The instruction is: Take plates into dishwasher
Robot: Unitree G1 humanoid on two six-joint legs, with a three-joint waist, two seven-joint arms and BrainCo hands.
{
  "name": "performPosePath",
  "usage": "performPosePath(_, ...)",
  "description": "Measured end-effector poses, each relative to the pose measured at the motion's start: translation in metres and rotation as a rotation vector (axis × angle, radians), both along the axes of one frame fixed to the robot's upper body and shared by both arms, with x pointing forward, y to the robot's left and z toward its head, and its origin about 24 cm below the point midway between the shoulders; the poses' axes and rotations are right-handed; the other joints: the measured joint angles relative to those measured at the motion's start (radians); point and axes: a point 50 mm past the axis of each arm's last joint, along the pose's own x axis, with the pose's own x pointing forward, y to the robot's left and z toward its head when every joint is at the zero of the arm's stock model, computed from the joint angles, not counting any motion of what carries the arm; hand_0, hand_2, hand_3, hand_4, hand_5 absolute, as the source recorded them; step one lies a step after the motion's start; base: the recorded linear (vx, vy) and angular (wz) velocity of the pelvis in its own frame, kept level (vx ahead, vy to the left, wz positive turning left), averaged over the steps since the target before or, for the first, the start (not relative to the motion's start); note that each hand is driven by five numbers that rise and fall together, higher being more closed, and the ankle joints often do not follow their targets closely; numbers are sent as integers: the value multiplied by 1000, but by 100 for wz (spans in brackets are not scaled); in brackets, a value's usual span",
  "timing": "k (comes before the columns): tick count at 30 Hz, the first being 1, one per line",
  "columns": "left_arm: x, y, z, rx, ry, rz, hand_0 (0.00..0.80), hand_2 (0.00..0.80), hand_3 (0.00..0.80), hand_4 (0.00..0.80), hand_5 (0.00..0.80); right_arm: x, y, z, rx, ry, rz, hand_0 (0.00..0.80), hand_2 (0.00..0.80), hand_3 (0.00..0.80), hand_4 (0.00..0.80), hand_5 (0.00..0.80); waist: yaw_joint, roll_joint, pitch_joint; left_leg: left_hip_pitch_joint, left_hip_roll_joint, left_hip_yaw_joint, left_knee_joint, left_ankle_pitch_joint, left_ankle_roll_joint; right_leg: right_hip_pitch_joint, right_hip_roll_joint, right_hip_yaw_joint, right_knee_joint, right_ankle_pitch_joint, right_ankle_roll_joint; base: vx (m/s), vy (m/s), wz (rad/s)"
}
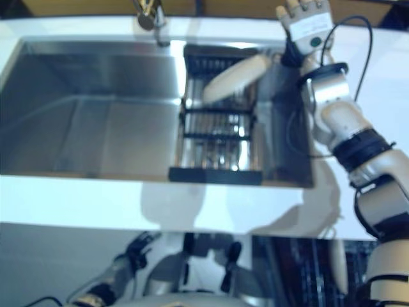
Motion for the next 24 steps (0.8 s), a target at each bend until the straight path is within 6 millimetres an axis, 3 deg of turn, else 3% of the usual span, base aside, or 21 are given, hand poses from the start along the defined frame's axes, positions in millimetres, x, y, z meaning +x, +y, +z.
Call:
performPosePath(5,-17,1,-6,16,57,-25,0,0,0,0,0,2,-11,-1,42,10,-37,800,800,800,800,800,0,-8,-43,19,1,0,0,-8,0,19,0,0,0,-6,5,91,1,0)
performPosePath(11,-30,2,-10,12,103,-19,0,0,0,0,0,3,-7,-15,68,97,23,800,800,800,800,800,2,-20,-65,43,1,-1,0,-11,-2,45,0,-1,-3,-9,5,54,-6,1)
performPosePath(12,-32,3,-10,15,108,-21,0,0,0,0,0,3,-5,-20,75,121,38,756,756,756,756,756,2,-22,-71,43,1,-2,0,-14,2,45,0,-1,-3,-11,5,40,-11,1)
performPosePath(13,-34,3,-11,17,113,-23,0,0,0,0,0,4,-5,-24,90,149,49,113,113,113,113,113,2,-24,-75,43,1,-2,0,-14,2,45,0,-1,-3,-11,5,37,-9,1)
performPosePath(14,-35,3,-11,21,117,-30,0,0,0,0,0,3,-5,-29,106,174,55,0,0,0,0,0,2,-24,-78,43,1,-3,0,-14,2,45,0,-2,-3,-11,5,0,0,0)
performPosePath(19,-40,4,-13,29,141,-42,0,0,0,0,0,5,-2,-57,216,342,70,0,0,0,0,0,3,-25,-85,43,1,-3,0,-13,3,46,0,-3,-3,-11,5,0,0,0)
performPosePath(21,-42,4,-13,29,145,-41,0,0,0,0,0,6,0,-69,349,440,88,0,0,0,0,0,3,-25,-85,44,1,-3,0,-9,0,46,0,-3,-2,-11,5,0,0,0)
performPosePath(24,-42,5,-13,28,145,-42,0,0,0,0,0,6,6,-99,703,675,127,0,0,0,0,0,2,-25,-86,46,1,-3,0,-9,0,48,0,-3,-2,-11,5,0,0,0)
